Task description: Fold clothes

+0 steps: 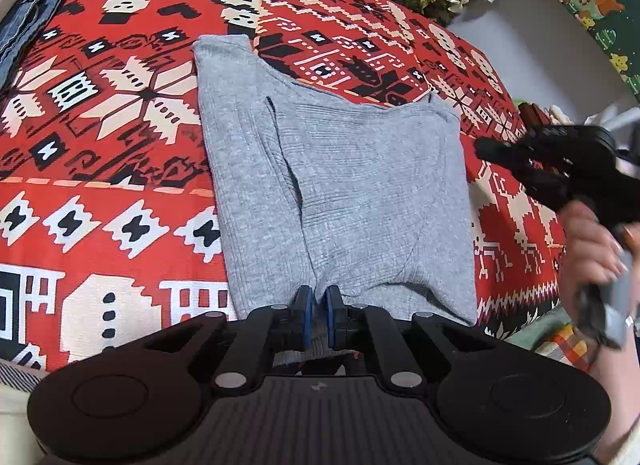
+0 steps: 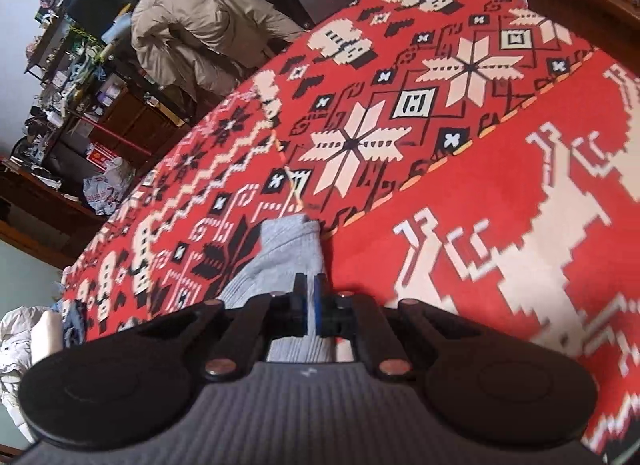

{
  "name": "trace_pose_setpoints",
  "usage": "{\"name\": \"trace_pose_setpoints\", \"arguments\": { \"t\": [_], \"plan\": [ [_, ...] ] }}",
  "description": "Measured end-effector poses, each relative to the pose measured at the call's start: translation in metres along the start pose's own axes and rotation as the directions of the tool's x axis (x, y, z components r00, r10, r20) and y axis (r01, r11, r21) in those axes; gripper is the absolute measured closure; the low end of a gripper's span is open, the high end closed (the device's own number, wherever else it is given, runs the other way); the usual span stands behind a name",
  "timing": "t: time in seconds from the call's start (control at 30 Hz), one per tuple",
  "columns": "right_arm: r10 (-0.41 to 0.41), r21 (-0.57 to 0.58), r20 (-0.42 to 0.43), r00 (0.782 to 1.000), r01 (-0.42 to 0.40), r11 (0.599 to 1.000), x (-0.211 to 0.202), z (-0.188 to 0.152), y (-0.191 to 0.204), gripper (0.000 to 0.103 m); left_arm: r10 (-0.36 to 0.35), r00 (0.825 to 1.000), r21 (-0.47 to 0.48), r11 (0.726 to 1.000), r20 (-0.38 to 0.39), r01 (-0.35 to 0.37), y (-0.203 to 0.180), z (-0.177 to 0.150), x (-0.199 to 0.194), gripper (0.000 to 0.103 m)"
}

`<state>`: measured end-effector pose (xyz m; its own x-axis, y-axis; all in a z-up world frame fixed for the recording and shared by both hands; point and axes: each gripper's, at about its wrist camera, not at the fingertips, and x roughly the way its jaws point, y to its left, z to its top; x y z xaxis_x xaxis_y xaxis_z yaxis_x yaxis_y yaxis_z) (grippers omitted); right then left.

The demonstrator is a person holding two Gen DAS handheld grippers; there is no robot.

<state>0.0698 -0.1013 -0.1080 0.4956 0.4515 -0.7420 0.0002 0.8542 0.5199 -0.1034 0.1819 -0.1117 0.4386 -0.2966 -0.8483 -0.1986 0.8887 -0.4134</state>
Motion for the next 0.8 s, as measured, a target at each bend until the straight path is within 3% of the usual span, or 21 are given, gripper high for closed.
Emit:
{"name": "trace_pose_setpoints", "arguments": {
  "t": [0.5, 0.7, 0.8],
  "plan": [
    [-0.106, -0.204, -0.105, 0.989, 0.083, 0.976, -0.05, -0.089, 0.036, 0.098, 0.022, 1.0, 0.017, 1.0, 0.013, -0.023, -0.005, -0.002, -0.002, 0.095],
    [-0.164, -0.205, -0.128, 0.978, 0.136, 0.969, -0.045, -0.097, 0.027, 0.102, 0.036, 0.999, 0.009, 0.999, 0.023, -0.036, -0.003, -0.003, -0.008, 0.095],
    [-0.165, -0.193, -0.103, 0.981, 0.144, 0.971, -0.055, -0.094, 0.023, 0.098, 0.036, 0.998, 0.009, 0.999, 0.051, -0.036, -0.001, -0.006, -0.022, 0.095]
  ]
}}
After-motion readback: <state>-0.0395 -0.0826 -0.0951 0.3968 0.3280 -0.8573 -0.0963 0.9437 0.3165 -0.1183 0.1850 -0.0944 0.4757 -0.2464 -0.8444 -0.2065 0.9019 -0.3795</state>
